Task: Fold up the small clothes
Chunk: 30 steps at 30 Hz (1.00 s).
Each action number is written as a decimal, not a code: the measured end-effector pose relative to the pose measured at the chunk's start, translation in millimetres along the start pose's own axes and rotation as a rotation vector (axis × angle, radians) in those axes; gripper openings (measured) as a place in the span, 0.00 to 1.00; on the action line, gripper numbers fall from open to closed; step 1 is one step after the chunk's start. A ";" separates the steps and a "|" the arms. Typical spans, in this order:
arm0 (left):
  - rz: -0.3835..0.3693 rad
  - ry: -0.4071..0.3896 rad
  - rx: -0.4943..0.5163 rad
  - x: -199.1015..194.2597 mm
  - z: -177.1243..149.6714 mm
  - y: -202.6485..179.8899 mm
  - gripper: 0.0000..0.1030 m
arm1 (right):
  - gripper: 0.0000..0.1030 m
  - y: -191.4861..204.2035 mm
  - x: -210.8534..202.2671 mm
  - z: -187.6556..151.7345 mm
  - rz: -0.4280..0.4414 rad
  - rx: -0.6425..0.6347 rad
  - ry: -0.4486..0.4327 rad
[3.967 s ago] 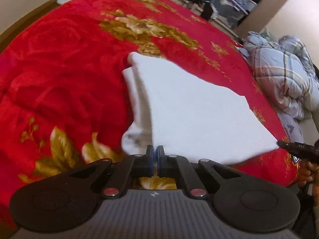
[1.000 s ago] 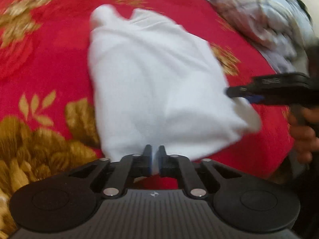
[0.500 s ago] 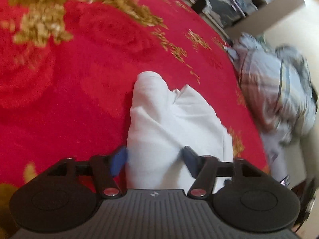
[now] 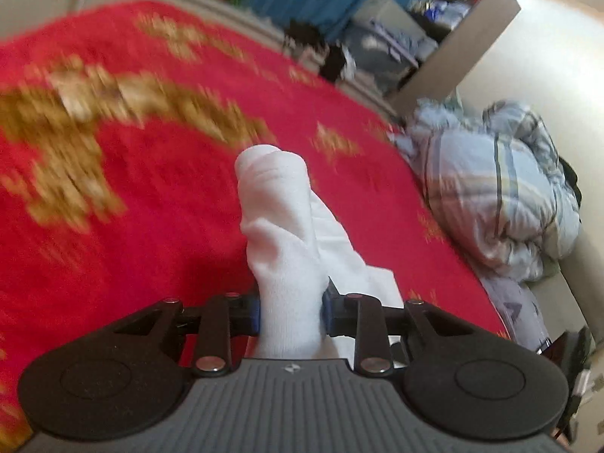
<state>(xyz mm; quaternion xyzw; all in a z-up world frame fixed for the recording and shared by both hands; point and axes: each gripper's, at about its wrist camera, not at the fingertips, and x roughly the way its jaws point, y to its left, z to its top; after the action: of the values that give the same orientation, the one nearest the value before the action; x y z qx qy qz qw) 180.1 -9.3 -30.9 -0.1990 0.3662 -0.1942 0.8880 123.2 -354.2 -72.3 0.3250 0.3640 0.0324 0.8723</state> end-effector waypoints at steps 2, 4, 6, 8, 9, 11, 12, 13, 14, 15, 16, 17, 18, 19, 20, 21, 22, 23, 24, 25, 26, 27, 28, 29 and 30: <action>0.024 -0.020 0.017 -21.5 16.7 13.5 0.31 | 0.19 20.1 7.3 -2.5 0.069 -0.031 -0.008; 0.058 -0.027 0.032 -37.7 29.5 33.0 0.32 | 0.19 44.0 16.7 -6.3 0.131 -0.072 -0.014; 0.116 -0.038 0.018 -48.4 38.5 52.6 0.34 | 0.19 63.8 26.4 -9.1 0.170 -0.101 -0.016; 0.186 -0.061 -0.039 -58.9 43.6 78.4 0.38 | 0.19 79.7 38.8 -12.2 0.193 -0.128 -0.011; 0.217 -0.055 -0.079 -62.8 45.2 91.7 0.39 | 0.19 85.9 47.7 -14.3 0.177 -0.147 -0.001; 0.275 -0.003 -0.132 -73.9 45.9 107.5 0.39 | 0.20 87.4 66.8 -17.7 0.128 -0.156 0.054; 0.276 0.004 -0.110 -84.0 43.8 106.1 0.39 | 0.20 84.8 76.2 -19.3 0.102 -0.147 0.086; 0.260 0.007 -0.063 -95.9 40.7 100.2 0.39 | 0.22 80.2 82.9 -21.4 0.062 -0.133 0.100; 0.244 0.009 -0.027 -106.1 37.5 94.0 0.39 | 0.22 77.5 85.7 -22.5 0.047 -0.124 0.106; 0.225 0.012 0.000 -115.6 32.5 87.6 0.39 | 0.22 75.8 86.2 -22.3 0.049 -0.118 0.108; 0.200 0.023 0.023 -123.4 25.9 80.1 0.39 | 0.22 77.0 85.0 -21.3 0.048 -0.126 0.108; 0.181 0.037 0.046 -126.9 18.7 73.9 0.40 | 0.23 79.3 83.2 -19.7 0.042 -0.146 0.105; 0.171 0.048 0.071 -126.1 12.0 64.7 0.41 | 0.23 82.7 78.8 -19.8 0.036 -0.168 0.097; 0.162 0.051 0.103 -124.6 3.1 59.0 0.41 | 0.24 84.5 74.6 -18.6 0.030 -0.180 0.086; 0.156 0.053 0.139 -120.4 -6.7 54.5 0.42 | 0.26 85.4 71.8 -19.8 0.025 -0.180 0.079; 0.158 0.061 0.166 -113.8 -15.8 51.3 0.42 | 0.26 82.7 67.7 -20.8 0.023 -0.173 0.070; 0.165 0.084 0.175 -104.0 -26.5 52.8 0.42 | 0.27 81.1 63.0 -21.1 0.027 -0.164 0.058; 0.167 0.121 0.160 -90.7 -37.4 56.9 0.42 | 0.31 80.2 59.2 -22.6 0.040 -0.160 0.055; 0.187 0.208 0.121 -73.5 -45.7 64.8 0.42 | 0.35 79.7 57.0 -23.8 0.058 -0.162 0.060; 0.242 0.278 0.101 -60.6 -51.1 69.6 0.42 | 0.37 78.1 56.5 -27.0 0.075 -0.177 0.075; 0.287 0.294 0.107 -53.8 -54.9 71.6 0.47 | 0.37 75.5 57.5 -29.4 0.074 -0.201 0.092; 0.294 0.292 0.114 -52.5 -55.5 70.4 0.49 | 0.37 75.9 59.9 -33.6 0.052 -0.235 0.107; 0.283 0.287 0.107 -54.5 -53.4 68.3 0.49 | 0.39 74.3 60.2 -37.7 0.021 -0.270 0.117; 0.266 0.268 0.099 -58.9 -51.3 66.5 0.48 | 0.45 72.1 59.5 -39.9 0.002 -0.283 0.114; 0.246 0.247 0.091 -63.4 -49.9 65.6 0.48 | 0.45 67.8 56.3 -40.2 -0.006 -0.275 0.107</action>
<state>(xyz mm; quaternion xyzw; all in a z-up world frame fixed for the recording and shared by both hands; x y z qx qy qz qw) 115.3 66.8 -59.6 -0.0870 0.4850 -0.1232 0.8614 150.3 -262.5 -87.9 0.1993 0.4031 0.0967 0.8880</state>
